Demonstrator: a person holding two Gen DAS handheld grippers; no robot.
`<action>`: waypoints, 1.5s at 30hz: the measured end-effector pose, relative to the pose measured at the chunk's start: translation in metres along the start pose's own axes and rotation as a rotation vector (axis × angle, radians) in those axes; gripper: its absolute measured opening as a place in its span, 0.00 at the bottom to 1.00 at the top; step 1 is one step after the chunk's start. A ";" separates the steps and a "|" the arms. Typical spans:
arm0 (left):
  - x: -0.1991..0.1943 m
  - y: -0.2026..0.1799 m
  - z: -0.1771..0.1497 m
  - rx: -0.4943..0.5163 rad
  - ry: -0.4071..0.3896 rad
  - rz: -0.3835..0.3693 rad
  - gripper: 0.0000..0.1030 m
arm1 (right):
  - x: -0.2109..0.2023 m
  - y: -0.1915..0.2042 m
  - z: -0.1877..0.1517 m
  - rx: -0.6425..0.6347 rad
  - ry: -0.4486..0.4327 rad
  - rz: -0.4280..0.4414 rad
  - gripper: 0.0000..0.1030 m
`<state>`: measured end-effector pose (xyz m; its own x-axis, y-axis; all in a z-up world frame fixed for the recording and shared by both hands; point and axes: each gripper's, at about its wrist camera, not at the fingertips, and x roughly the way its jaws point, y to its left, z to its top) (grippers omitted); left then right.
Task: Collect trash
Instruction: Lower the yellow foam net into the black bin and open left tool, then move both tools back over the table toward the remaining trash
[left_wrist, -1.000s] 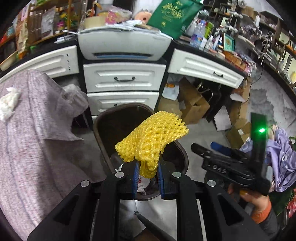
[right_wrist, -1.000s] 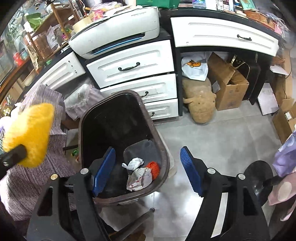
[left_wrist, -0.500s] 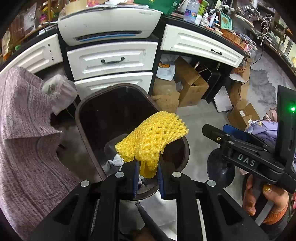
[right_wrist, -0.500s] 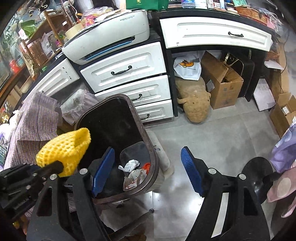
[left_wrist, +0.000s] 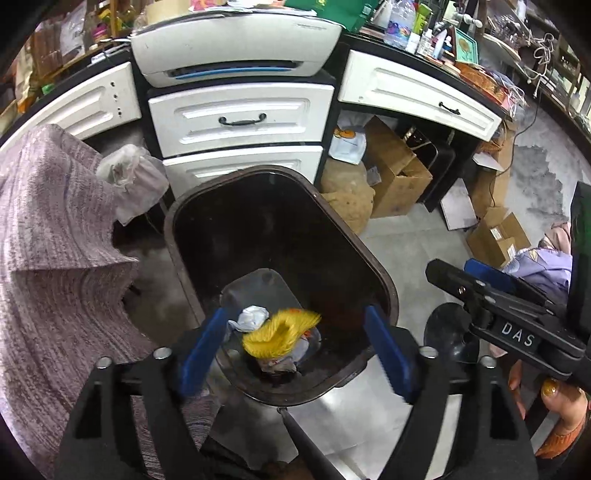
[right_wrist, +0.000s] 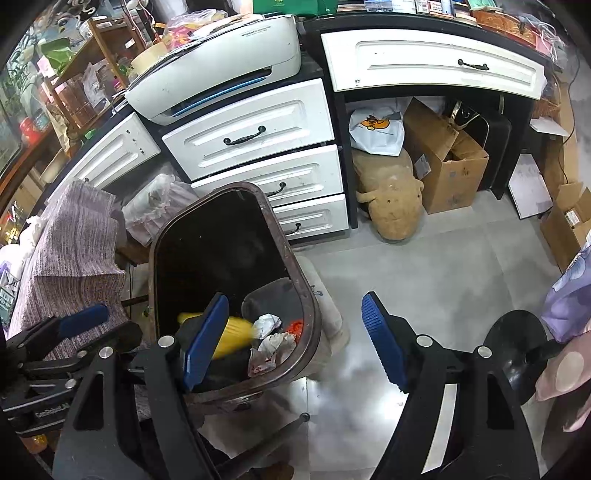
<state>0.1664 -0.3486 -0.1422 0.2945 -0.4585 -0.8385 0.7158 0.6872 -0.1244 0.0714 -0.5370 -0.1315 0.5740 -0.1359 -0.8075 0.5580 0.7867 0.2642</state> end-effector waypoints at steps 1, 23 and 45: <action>-0.002 0.001 0.001 -0.004 -0.006 0.005 0.83 | 0.000 0.001 0.000 -0.001 0.001 0.001 0.75; -0.112 0.038 -0.018 -0.037 -0.233 0.039 0.94 | -0.019 0.060 0.000 -0.107 -0.014 0.122 0.81; -0.227 0.203 -0.088 -0.346 -0.356 0.337 0.94 | -0.059 0.250 -0.012 -0.510 0.024 0.455 0.81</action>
<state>0.1888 -0.0557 -0.0241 0.7066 -0.3028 -0.6396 0.3155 0.9438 -0.0983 0.1699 -0.3251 -0.0246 0.6674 0.2846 -0.6882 -0.0916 0.9485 0.3034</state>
